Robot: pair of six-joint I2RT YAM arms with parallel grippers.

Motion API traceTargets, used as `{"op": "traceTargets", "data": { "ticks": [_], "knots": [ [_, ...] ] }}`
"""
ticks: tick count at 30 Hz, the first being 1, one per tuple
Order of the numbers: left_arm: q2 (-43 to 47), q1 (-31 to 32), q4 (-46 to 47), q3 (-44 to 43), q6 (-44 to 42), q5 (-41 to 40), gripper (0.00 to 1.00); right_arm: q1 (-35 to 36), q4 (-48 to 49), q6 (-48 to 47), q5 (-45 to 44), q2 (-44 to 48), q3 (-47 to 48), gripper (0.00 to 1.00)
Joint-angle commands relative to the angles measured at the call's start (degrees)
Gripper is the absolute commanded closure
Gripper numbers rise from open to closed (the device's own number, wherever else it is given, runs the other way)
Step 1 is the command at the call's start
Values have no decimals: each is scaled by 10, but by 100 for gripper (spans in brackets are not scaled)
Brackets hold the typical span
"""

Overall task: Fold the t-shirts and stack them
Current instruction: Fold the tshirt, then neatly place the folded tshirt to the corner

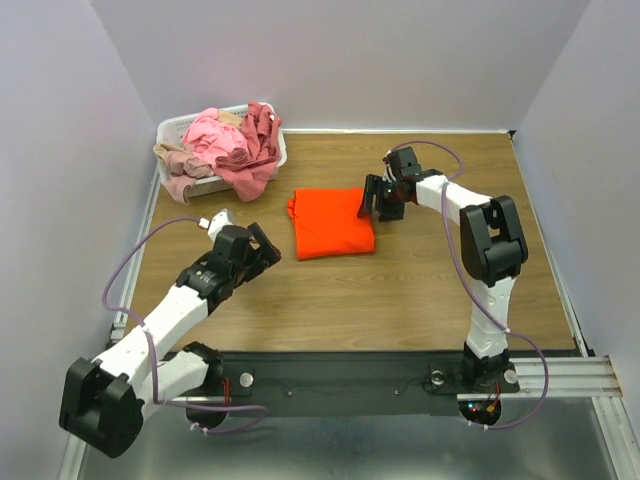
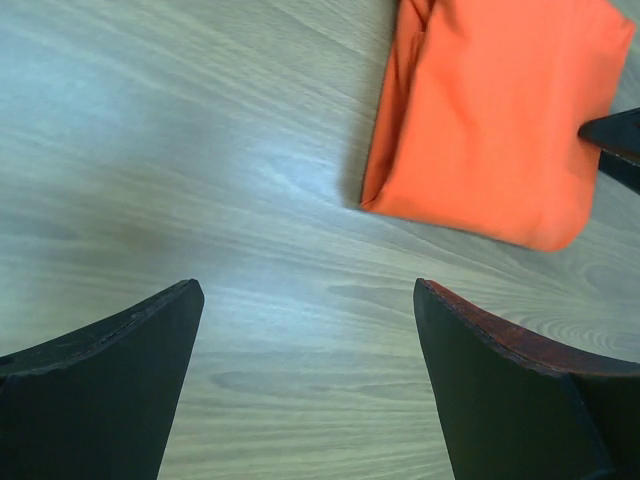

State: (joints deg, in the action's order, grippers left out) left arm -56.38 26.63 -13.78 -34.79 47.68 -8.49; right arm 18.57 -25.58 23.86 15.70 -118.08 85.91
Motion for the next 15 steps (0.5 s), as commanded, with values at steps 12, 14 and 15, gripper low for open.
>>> {"op": "traceTargets", "data": {
  "ticks": [12,14,15],
  "knots": [
    [108,2,-72,52,56,-39,2,24,32,8,16,-29,-18,76],
    [114,2,-73,56,59,-40,1,24,32,1,20,-31,-13,86],
    [118,2,-75,58,62,-43,1,24,32,-3,15,-32,-7,88]
  ]
}}
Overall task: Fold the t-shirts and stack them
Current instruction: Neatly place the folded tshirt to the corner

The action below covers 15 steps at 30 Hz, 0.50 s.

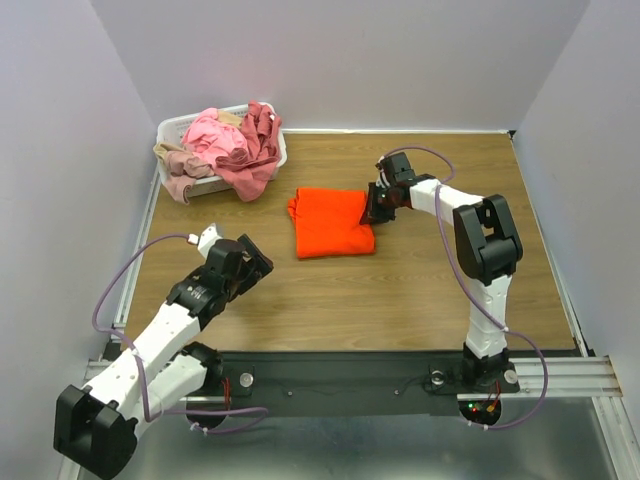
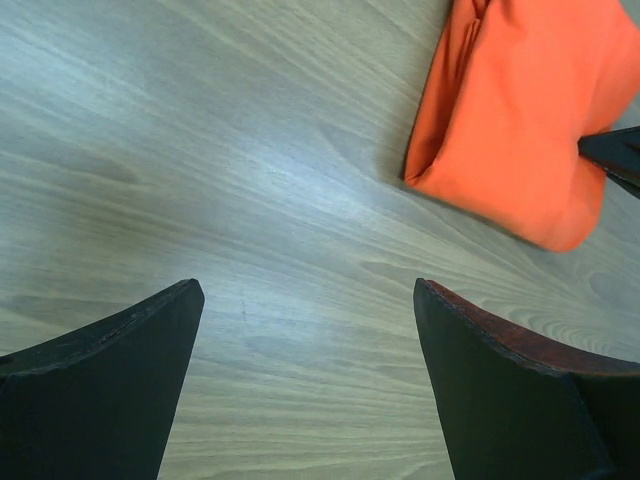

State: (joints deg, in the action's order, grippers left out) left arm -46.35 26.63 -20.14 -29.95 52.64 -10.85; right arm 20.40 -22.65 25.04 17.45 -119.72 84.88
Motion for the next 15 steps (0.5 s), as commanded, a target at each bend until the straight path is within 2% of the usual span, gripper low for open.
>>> {"op": "traceTargets", "data": {
  "ticks": [1,3,7,11,15],
  "knots": [
    [20,2,-12,10,11,-20,2,5,2,-19,-8,-17,7,94],
    [20,2,-12,9,8,-25,2,5,2,-19,-27,-14,18,99],
    [6,2,-21,2,-3,-41,1,-6,-3,-39,-97,5,35,100],
    [-13,2,-11,-1,-10,-35,1,-52,-12,-71,-101,23,52,100],
    [-36,2,-2,-5,-21,-34,2,-94,-22,-160,-164,36,71,100]
  ]
}}
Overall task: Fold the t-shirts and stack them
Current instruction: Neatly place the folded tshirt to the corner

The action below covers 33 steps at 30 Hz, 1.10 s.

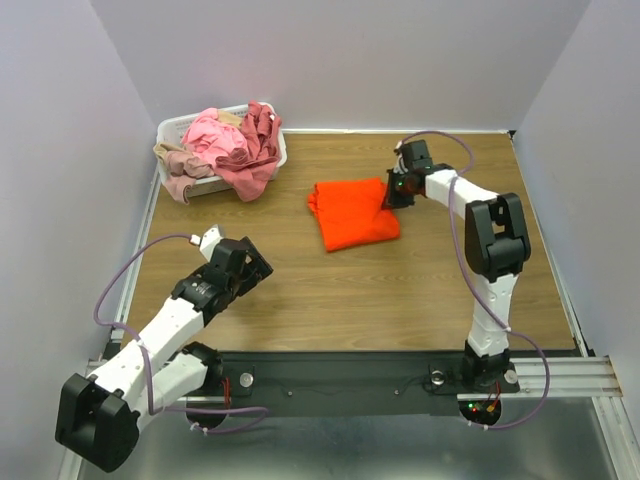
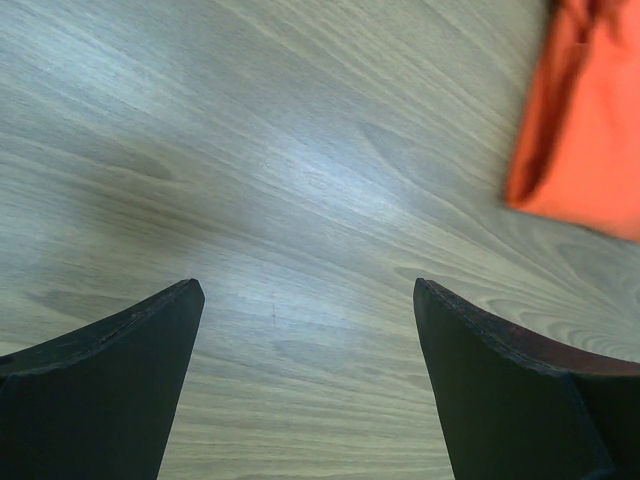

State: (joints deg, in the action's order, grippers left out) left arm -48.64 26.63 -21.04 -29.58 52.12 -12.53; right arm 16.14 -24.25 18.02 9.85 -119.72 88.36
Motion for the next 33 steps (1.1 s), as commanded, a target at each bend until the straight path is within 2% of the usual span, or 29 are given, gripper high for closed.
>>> {"op": "traceTargets", "data": {
  "ticks": [1,3,10,19,23,27,33],
  "knots": [
    [-16,2,10,-10,-18,-15,2,-67,-8,-104,-95,36,42,100],
    [-26,2,14,-14,-25,-11,2,-86,-13,-131,-129,33,66,100],
    [-50,1,10,-61,-44,-16,2,-199,-48,-191,-161,-16,177,100],
    [-67,-4,-45,-154,-76,-58,2,-233,-66,-270,-235,-112,334,100],
    [-60,-6,-52,-164,-80,-69,2,-253,-66,-268,-254,-148,371,100],
    [-62,-8,-55,-167,-83,-75,1,-264,-65,-262,-242,-198,460,100],
    [-62,-11,-61,-166,-83,-77,2,-270,-64,-274,-239,-242,516,100]
  ]
}}
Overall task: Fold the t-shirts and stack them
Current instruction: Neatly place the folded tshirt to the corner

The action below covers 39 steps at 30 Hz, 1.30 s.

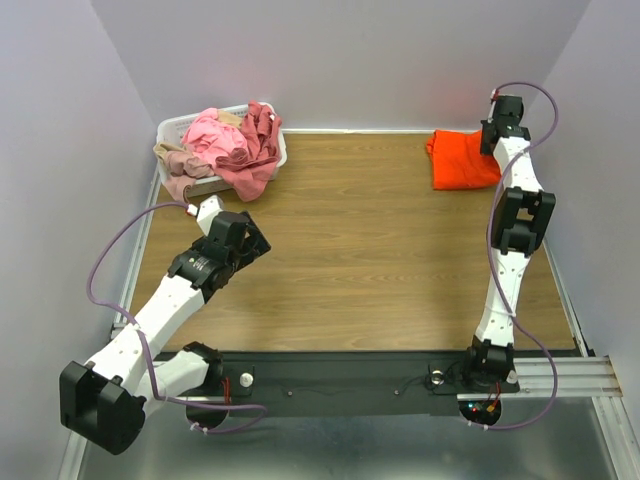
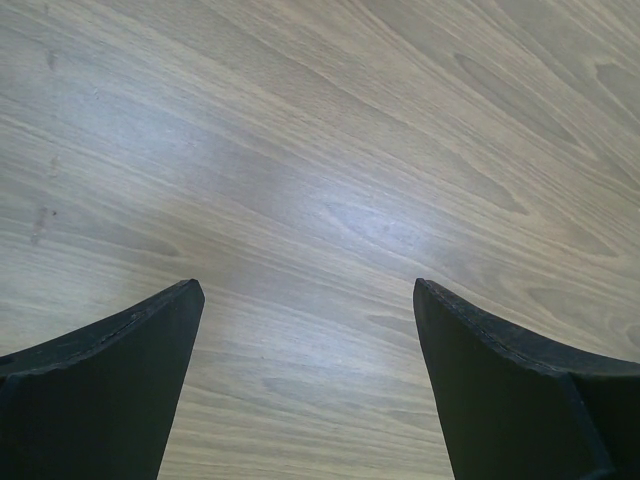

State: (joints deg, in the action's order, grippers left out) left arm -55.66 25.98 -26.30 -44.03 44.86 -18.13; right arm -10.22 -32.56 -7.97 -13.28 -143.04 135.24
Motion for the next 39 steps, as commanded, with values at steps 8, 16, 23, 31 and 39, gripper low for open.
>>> {"op": "traceTargets", "data": {
  "ticks": [8,16,23,31,39],
  "knots": [
    [5,-6,-7,-28,-12,-21,2,-9,25,-28,-21,-22,66,85],
    [13,-7,-7,-27,-8,-20,2,-9,31,52,-66,54,27,0],
    [27,-7,-34,-31,-1,-19,2,24,30,191,-16,268,-230,0],
    [100,-8,7,46,17,48,2,160,29,315,-57,616,-683,0],
    [150,-6,25,91,28,80,2,164,6,363,26,901,-921,0]
  ]
}}
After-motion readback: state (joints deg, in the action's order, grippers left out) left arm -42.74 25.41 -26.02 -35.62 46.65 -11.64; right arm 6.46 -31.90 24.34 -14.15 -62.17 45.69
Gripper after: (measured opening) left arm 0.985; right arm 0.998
